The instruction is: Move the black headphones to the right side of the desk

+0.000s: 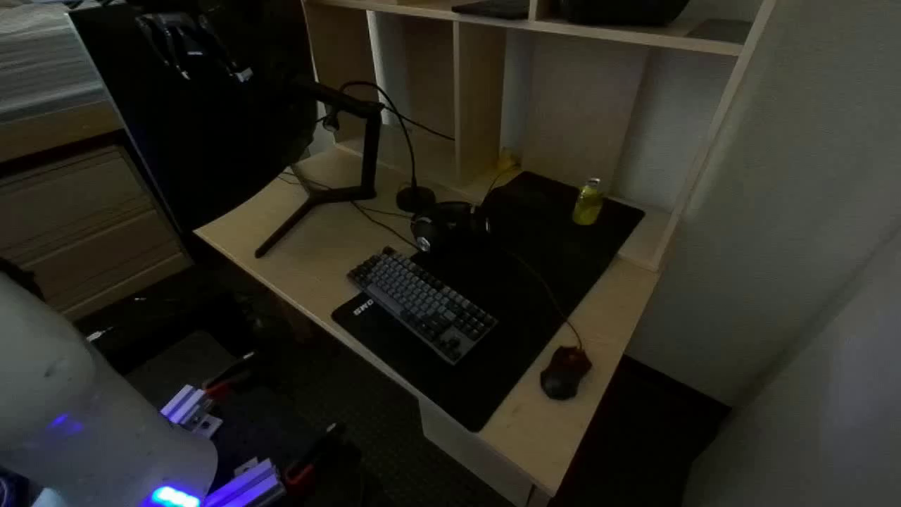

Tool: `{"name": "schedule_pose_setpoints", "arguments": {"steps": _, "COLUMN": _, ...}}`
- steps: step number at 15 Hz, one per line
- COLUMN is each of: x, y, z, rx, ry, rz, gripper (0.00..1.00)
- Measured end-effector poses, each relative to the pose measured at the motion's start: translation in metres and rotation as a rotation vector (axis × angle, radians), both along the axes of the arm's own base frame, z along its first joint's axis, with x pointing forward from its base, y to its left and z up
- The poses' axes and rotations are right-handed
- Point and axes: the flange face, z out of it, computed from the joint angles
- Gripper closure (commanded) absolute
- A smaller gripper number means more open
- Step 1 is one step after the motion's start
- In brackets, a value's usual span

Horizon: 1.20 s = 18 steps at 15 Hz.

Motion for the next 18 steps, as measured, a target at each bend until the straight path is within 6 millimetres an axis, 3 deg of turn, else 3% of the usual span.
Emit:
{"name": "schedule_pose_setpoints", "arguments": {"steps": 3, "x": 0.000, "y": 0.000, "z": 0.000, "rx": 0.000, "ry": 0.000, "rz": 0.000, "gripper": 0.00}}
{"name": "schedule_pose_setpoints", "arguments": {"steps": 4, "x": -0.001, "y": -0.009, "z": 0.006, "rx": -0.019, "ry": -0.007, "rz": 0.006, "gripper": 0.00}}
{"name": "schedule_pose_setpoints", "arguments": {"steps": 6, "x": -0.010, "y": -0.050, "z": 0.036, "rx": -0.066, "ry": -0.018, "rz": -0.039, "gripper": 0.00}}
{"name": "schedule_pose_setpoints", "arguments": {"steps": 10, "x": -0.038, "y": -0.155, "z": 0.097, "rx": -0.044, "ry": 0.001, "rz": -0.284, "gripper": 0.00}}
{"name": "schedule_pose_setpoints", "arguments": {"steps": 13, "x": -0.055, "y": -0.225, "z": 0.130, "rx": 0.002, "ry": 0.029, "rz": -0.440, "gripper": 0.00}}
{"name": "schedule_pose_setpoints", "arguments": {"steps": 15, "x": -0.055, "y": -0.240, "z": 0.138, "rx": 0.018, "ry": 0.038, "rz": -0.468, "gripper": 0.00}}
{"name": "schedule_pose_setpoints", "arguments": {"steps": 18, "x": -0.046, "y": -0.230, "z": 0.131, "rx": -0.001, "ry": 0.054, "rz": -0.497, "gripper": 0.00}}
